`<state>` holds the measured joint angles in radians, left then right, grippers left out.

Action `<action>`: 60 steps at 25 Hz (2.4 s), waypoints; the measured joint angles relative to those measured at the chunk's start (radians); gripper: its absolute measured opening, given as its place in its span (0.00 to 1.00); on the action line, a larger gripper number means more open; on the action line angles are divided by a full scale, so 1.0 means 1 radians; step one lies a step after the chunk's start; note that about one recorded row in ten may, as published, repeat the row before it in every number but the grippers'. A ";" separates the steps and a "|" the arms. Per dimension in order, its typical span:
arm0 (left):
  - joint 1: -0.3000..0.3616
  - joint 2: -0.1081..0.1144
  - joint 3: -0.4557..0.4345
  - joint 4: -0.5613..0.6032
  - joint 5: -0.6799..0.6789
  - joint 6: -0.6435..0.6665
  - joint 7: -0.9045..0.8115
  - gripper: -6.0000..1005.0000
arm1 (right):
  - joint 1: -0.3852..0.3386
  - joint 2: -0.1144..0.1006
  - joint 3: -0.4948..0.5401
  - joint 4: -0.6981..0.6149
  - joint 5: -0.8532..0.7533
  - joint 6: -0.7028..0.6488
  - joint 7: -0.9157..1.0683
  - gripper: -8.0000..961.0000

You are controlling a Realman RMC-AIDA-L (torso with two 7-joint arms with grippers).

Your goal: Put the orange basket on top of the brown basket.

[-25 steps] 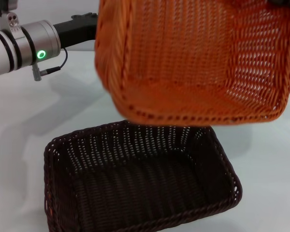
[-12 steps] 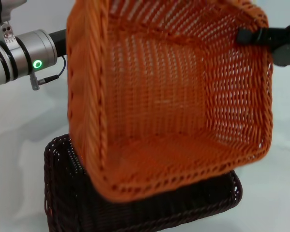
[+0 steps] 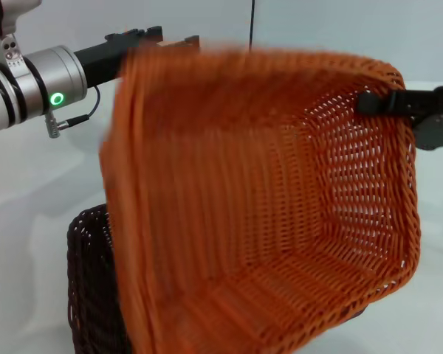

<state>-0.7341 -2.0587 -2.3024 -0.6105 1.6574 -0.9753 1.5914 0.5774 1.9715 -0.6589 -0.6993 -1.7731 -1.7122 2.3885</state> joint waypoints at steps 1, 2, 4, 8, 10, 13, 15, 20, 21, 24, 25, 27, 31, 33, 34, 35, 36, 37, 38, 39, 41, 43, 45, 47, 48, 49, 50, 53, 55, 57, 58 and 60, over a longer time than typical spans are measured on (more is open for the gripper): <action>-0.001 0.000 0.000 0.000 0.000 0.001 0.002 0.84 | -0.008 -0.002 -0.001 0.000 -0.001 0.000 0.003 0.25; -0.002 0.000 0.000 0.000 0.000 0.002 0.003 0.84 | -0.015 -0.002 -0.001 -0.003 -0.001 0.002 0.004 0.25; -0.003 0.000 0.000 0.000 0.000 0.003 0.004 0.84 | -0.028 -0.003 0.000 -0.009 -0.001 0.007 0.004 0.25; -0.005 0.000 0.000 -0.001 -0.001 0.005 0.005 0.84 | -0.032 -0.005 -0.002 -0.010 -0.008 0.020 0.005 0.42; -0.006 0.000 0.000 -0.001 -0.002 0.005 0.006 0.84 | -0.028 -0.006 -0.004 -0.007 -0.016 0.027 0.005 0.49; -0.009 0.000 0.000 -0.001 -0.002 0.008 0.014 0.84 | -0.018 -0.006 -0.004 -0.002 -0.023 0.039 0.004 0.53; -0.011 0.000 0.000 0.000 -0.003 0.009 0.020 0.84 | -0.002 -0.005 -0.005 0.002 -0.030 0.043 0.004 0.55; -0.015 0.000 0.000 0.008 -0.004 0.011 0.029 0.84 | 0.020 -0.007 -0.008 0.003 -0.065 0.048 0.012 0.59; -0.016 0.000 0.000 0.009 -0.004 0.011 0.030 0.84 | 0.023 -0.008 -0.008 0.003 -0.071 0.050 0.013 0.60; -0.018 0.000 0.000 0.011 -0.004 0.012 0.030 0.84 | 0.035 -0.016 -0.012 0.011 -0.085 0.048 0.016 0.63; -0.018 0.000 0.000 0.011 -0.004 0.012 0.030 0.84 | 0.040 -0.022 -0.014 0.015 -0.089 0.043 0.019 0.64; -0.024 0.000 -0.001 0.021 -0.004 0.023 0.039 0.84 | 0.053 -0.048 -0.019 0.046 -0.096 0.017 0.032 0.66; -0.026 0.000 -0.001 0.024 -0.004 0.024 0.042 0.84 | 0.068 -0.118 -0.023 0.096 -0.108 -0.055 0.061 0.76; -0.032 0.000 -0.001 0.028 -0.004 0.034 0.049 0.84 | 0.066 -0.127 -0.024 0.095 -0.111 -0.065 0.066 0.83; -0.032 0.000 -0.001 0.028 -0.004 0.034 0.049 0.84 | 0.064 -0.134 -0.023 0.094 -0.111 -0.070 0.066 0.83; -0.033 0.000 -0.004 0.030 -0.004 0.036 0.055 0.84 | 0.062 -0.141 -0.022 0.094 -0.111 -0.076 0.066 0.83; -0.033 0.000 -0.004 0.030 -0.004 0.036 0.055 0.84 | 0.061 -0.146 -0.020 0.092 -0.111 -0.079 0.064 0.83; -0.033 0.000 -0.004 0.030 -0.004 0.036 0.055 0.84 | 0.061 -0.149 -0.019 0.087 -0.111 -0.084 0.062 0.83; -0.033 0.000 -0.004 0.030 -0.004 0.036 0.055 0.84 | 0.061 -0.152 -0.021 0.082 -0.111 -0.089 0.061 0.83; -0.033 0.000 -0.004 0.030 -0.004 0.036 0.055 0.84 | 0.068 -0.161 -0.026 0.081 -0.112 -0.114 0.061 0.83; -0.036 0.000 -0.007 0.034 -0.004 0.044 0.056 0.84 | 0.074 -0.167 -0.028 0.086 -0.116 -0.126 0.061 0.83; -0.036 0.000 -0.007 0.034 -0.004 0.044 0.056 0.84 | 0.084 -0.174 -0.028 0.097 -0.129 -0.134 0.076 0.83; -0.052 0.000 -0.002 0.038 -0.005 0.062 0.057 0.84 | 0.088 -0.170 -0.027 0.102 -0.137 -0.115 0.103 0.83; -0.054 0.000 -0.002 0.036 -0.006 0.062 0.058 0.84 | 0.088 -0.165 -0.025 0.102 -0.137 -0.101 0.107 0.83; -0.057 0.000 -0.002 0.036 -0.006 0.062 0.058 0.84 | 0.087 -0.161 -0.023 0.103 -0.137 -0.087 0.110 0.83; -0.061 0.000 -0.002 0.038 -0.007 0.063 0.058 0.84 | 0.086 -0.156 -0.020 0.104 -0.135 -0.072 0.114 0.83; -0.064 0.000 -0.002 0.038 -0.007 0.063 0.058 0.84 | 0.087 -0.153 -0.013 0.109 -0.131 -0.063 0.123 0.83; -0.071 0.000 -0.001 0.038 -0.007 0.063 0.059 0.84 | 0.104 -0.152 0.005 0.126 -0.125 -0.055 0.173 0.83; -0.072 0.000 -0.001 0.038 -0.007 0.063 0.059 0.84 | 0.119 -0.160 0.006 0.119 -0.126 -0.062 0.224 0.83; -0.073 0.000 0.000 0.038 -0.007 0.063 0.059 0.84 | 0.137 -0.174 -0.005 0.096 -0.138 -0.075 0.276 0.83; -0.074 0.000 0.000 0.038 -0.007 0.063 0.059 0.84 | 0.145 -0.184 -0.011 0.084 -0.157 -0.084 0.300 0.83; -0.074 0.001 0.000 0.040 -0.007 0.063 0.059 0.84 | 0.161 -0.201 -0.018 0.067 -0.206 -0.101 0.329 0.83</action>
<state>-0.8083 -2.0581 -2.3025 -0.5708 1.6506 -0.9127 1.6506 0.7386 1.7708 -0.6766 -0.6318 -1.9796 -1.8129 2.7179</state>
